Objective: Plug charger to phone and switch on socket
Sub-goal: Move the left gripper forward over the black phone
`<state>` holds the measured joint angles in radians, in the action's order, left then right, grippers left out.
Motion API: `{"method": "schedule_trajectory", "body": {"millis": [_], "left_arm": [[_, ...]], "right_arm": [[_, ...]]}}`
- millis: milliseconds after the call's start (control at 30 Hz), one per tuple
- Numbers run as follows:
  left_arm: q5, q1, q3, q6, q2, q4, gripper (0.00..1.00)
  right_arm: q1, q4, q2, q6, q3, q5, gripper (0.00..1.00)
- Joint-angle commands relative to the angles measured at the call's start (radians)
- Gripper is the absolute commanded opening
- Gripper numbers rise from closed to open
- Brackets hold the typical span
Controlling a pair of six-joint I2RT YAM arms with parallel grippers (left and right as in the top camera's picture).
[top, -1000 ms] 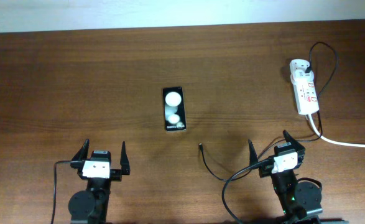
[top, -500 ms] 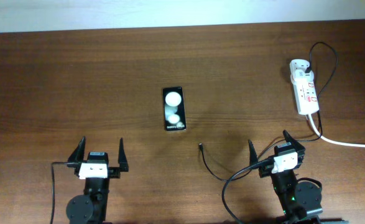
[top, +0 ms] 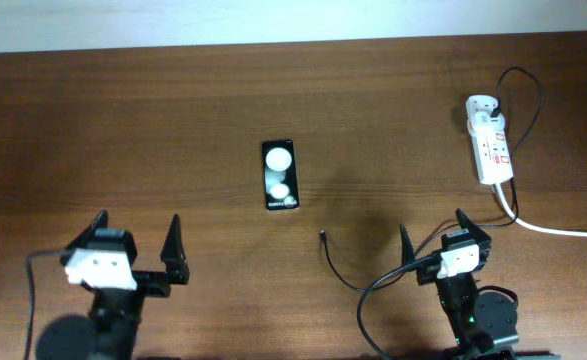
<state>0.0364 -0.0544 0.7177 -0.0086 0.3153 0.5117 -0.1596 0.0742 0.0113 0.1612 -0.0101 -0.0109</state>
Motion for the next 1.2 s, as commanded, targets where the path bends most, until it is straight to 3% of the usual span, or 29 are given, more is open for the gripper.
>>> {"method": "schedule_trajectory", "body": {"millis": [0, 133, 200, 400, 433, 500, 567, 867, 1000, 1167], "left_arm": [[0.128, -0.004, 0.257, -0.022, 0.246, 0.173, 0.99], [0.212, -0.004, 0.665, -0.022, 0.661, 0.542, 0.99], [0.236, -0.004, 0.785, -0.022, 0.807, 0.663, 0.99], [0.238, -0.004, 0.84, -0.029, 1.133, 0.698, 1.0], [0.238, -0.004, 0.84, -0.029, 1.161, 0.691, 0.91], [0.238, -0.004, 0.84, -0.029, 1.224, 0.657, 0.49], [0.238, -0.004, 0.84, -0.029, 1.273, 0.632, 0.18], [0.237, -0.005, 0.839, -0.029, 1.433, 0.603, 0.32], [0.237, -0.005, 0.839, -0.029, 1.433, 0.602, 0.51], [0.23, -0.005, 0.839, -0.029, 1.433, 0.591, 0.63]], "right_arm": [[0.003, 0.006, -0.007, -0.004, 0.005, 0.016, 0.99], [0.003, 0.006, -0.007, -0.004, 0.005, 0.016, 0.98], [0.003, 0.006, -0.007, -0.004, 0.005, 0.016, 0.99], [0.003, 0.006, -0.007, -0.004, 0.005, 0.016, 0.99], [0.003, 0.006, -0.007, -0.004, 0.005, 0.016, 0.99], [0.003, 0.006, -0.007, -0.004, 0.005, 0.016, 0.99], [0.003, 0.006, -0.007, -0.004, 0.005, 0.016, 0.98], [0.003, 0.006, -0.007, -0.004, 0.005, 0.016, 0.99], [0.003, 0.006, -0.007, -0.004, 0.005, 0.016, 0.99], [0.003, 0.006, -0.007, -0.004, 0.005, 0.016, 0.99]]}}
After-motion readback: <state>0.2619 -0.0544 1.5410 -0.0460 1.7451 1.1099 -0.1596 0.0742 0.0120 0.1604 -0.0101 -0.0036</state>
